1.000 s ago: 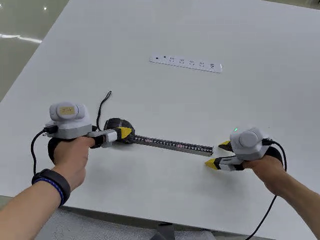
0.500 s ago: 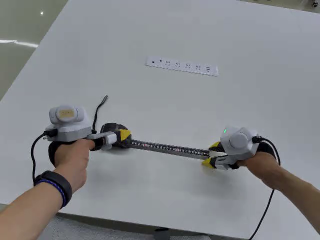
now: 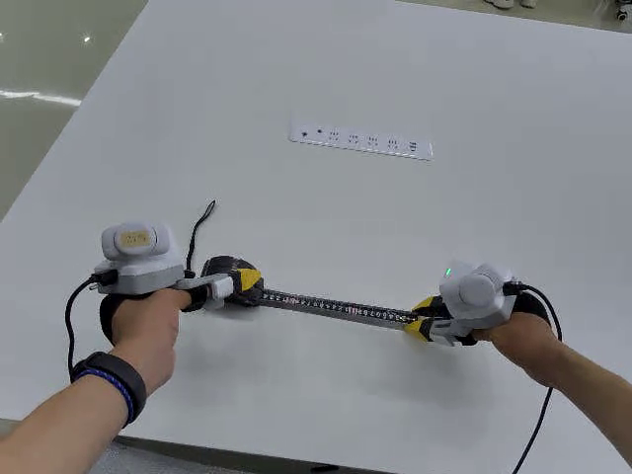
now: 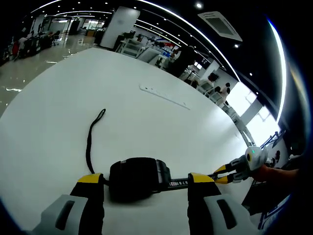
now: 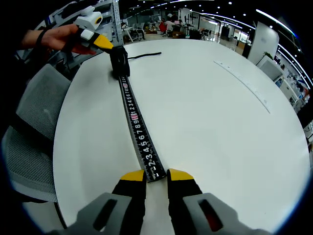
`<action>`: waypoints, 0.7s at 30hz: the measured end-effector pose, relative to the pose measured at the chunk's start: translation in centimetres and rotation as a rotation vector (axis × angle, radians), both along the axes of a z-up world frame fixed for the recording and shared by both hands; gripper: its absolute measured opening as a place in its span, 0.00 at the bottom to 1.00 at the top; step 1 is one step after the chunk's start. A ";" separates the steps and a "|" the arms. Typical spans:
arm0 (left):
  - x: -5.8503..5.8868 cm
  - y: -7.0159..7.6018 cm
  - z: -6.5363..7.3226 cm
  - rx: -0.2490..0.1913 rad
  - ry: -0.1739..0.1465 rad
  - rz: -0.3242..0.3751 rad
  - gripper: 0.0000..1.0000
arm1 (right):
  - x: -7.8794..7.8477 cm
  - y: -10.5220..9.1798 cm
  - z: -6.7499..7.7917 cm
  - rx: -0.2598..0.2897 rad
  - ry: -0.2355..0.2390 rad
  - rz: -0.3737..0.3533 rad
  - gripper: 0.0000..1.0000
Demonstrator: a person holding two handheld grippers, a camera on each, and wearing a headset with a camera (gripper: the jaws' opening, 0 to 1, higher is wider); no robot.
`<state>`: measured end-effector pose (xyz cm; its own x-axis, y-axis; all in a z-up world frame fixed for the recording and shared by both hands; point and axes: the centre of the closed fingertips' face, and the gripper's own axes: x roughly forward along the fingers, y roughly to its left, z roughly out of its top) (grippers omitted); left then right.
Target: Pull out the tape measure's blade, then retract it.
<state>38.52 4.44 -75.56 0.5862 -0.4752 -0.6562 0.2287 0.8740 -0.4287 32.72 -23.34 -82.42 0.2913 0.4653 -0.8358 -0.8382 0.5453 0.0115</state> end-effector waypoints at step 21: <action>-0.2 -0.3 -0.1 -0.006 0.010 0.001 0.66 | -0.3 0.1 0.0 0.007 0.012 -0.017 0.16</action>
<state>38.34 4.11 -75.70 0.5800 -0.4785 -0.6593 0.2236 0.8717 -0.4360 32.38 -23.26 -82.43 0.2892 0.4662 -0.8361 -0.8285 0.5594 0.0253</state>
